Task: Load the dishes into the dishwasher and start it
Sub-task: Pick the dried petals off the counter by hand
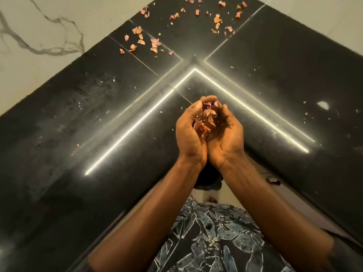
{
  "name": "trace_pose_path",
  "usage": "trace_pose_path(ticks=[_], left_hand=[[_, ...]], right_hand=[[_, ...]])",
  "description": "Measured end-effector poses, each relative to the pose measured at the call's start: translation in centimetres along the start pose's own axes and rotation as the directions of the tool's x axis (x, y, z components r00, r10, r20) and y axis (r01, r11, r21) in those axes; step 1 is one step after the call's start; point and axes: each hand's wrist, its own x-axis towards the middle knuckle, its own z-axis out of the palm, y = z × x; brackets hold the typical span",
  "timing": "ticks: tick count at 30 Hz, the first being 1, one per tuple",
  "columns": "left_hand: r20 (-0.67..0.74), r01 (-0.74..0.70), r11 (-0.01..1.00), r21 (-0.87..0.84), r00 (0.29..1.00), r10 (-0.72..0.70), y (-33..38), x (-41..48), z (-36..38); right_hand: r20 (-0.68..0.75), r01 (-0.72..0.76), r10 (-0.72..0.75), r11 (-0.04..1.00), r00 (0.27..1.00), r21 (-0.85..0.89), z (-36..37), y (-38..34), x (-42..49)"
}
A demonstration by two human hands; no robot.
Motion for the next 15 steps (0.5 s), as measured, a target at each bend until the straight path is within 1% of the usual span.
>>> trace_pose_path(ticks=[2,4,6,8,9,12,15], left_hand=[[-0.055,-0.007,1.0,-0.021,0.998,0.006,-1.8,-0.9,-0.2],[-0.121,-0.006,1.0,-0.031,0.993,0.002,-4.7,-2.3,-1.1],[-0.201,0.006,1.0,-0.028,0.98,-0.011,-7.6,-3.9,-3.0],[-0.295,0.028,1.0,0.011,0.955,-0.023,-10.3,-5.5,-5.5],[-0.316,0.035,0.999,0.012,0.948,-0.03,-11.4,-6.2,-6.8],[-0.418,0.072,0.997,-0.026,0.905,-0.076,-14.4,-7.3,-10.7],[-0.518,0.161,0.984,-0.08,0.837,-0.179,-17.3,-7.2,-14.6]], right_hand=[[-0.039,0.015,-0.013,0.999,0.999,0.04,-1.3,-0.9,-1.1],[-0.063,-0.002,0.006,0.999,0.998,0.055,-4.0,-1.1,-2.4],[-0.133,-0.051,0.056,0.998,0.99,0.04,-7.7,-0.5,-4.0],[-0.186,-0.119,0.132,0.989,0.974,0.084,-11.7,0.4,-5.1],[-0.208,-0.154,0.173,0.982,0.963,0.105,-13.5,0.9,-5.6],[-0.269,-0.208,0.246,0.965,0.931,0.16,-18.6,2.7,-6.5],[-0.369,-0.221,0.278,0.957,0.887,0.19,-23.5,4.7,-5.8]])
